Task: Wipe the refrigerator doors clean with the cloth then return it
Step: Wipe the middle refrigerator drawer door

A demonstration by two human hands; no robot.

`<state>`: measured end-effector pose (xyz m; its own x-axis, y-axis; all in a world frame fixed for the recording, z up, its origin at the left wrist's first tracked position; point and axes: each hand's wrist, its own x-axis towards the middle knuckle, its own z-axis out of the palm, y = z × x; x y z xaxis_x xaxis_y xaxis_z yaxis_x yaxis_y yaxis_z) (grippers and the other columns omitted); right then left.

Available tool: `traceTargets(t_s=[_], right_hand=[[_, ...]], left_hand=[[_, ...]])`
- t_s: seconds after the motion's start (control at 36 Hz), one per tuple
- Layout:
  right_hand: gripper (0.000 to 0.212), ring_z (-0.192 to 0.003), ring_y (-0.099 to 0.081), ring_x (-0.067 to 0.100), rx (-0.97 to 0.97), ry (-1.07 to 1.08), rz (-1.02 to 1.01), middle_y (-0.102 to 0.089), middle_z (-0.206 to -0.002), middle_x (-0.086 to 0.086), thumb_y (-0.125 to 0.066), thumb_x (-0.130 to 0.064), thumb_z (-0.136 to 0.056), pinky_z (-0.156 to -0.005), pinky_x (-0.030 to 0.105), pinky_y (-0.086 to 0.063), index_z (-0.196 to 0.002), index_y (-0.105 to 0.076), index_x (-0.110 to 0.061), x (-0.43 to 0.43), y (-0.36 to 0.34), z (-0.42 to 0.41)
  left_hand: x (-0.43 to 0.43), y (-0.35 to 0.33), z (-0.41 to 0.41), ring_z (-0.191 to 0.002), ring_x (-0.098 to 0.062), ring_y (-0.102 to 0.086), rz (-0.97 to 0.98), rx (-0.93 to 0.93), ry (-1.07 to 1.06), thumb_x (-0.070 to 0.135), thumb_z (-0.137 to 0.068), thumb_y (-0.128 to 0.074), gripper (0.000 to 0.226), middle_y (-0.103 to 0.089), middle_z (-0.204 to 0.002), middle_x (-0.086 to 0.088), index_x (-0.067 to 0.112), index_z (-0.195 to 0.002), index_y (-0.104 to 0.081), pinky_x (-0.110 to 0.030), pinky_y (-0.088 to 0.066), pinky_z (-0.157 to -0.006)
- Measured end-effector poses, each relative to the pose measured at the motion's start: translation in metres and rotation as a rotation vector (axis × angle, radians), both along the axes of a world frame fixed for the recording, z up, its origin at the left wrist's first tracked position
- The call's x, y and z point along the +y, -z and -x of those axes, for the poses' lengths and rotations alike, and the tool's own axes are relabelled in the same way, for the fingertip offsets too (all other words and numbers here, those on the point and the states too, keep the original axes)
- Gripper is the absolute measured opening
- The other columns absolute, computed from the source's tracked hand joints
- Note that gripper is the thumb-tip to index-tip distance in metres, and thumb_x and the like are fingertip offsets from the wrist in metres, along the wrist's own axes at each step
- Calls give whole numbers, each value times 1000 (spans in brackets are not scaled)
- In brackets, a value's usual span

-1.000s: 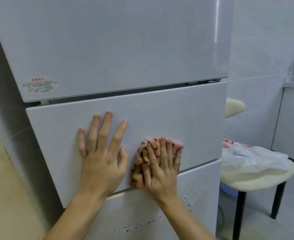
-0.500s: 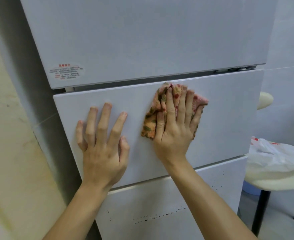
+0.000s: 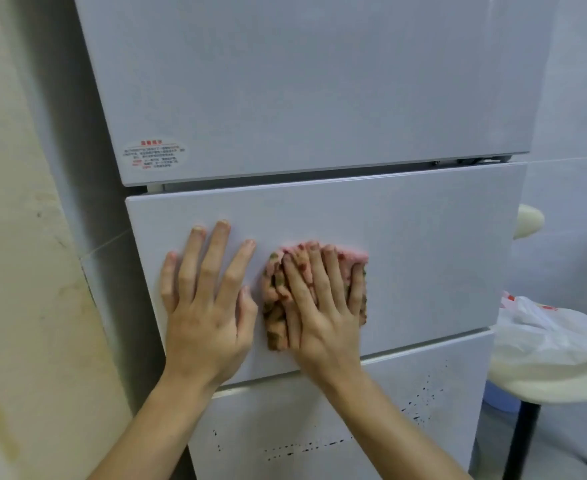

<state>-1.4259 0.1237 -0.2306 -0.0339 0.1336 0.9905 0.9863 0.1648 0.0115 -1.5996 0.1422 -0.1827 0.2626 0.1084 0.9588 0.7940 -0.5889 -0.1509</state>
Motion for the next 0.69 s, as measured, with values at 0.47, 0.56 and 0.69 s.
traceTargets(t_s=[0.47, 0.56, 0.69], right_hand=[[60, -159, -26, 28, -74, -1, 28, -23, -173, 4, -49, -35, -107, -130, 56, -8, -164, -31, -31, 4, 61, 27], [60, -160, -23, 26, -90, -11, 72, -20, -174, 2, -48, -36, -107, -130, 55, -6, -164, -30, -33, 2, 70, 24], [55, -160, -21, 27, -128, -34, 54, -17, -175, 5, -40, -33, -112, -130, 54, -4, -166, -28, -27, 1, 22, 21]], left_hand=[[-3, 7, 18, -161, -30, -18, 41, -69, 0, 12, -93, -52, 68, -24, -173, -10, 19, -159, -39, -53, -7, -130], [-2, 10, 26, -161, -31, -17, 39, -48, -16, 16, -96, -51, 64, -24, -172, -12, 18, -158, -39, -53, -10, -131], [0, 11, 29, -161, -33, -17, 44, -46, -12, 18, -97, -52, 61, -26, -171, -15, 16, -157, -40, -52, -12, -131]])
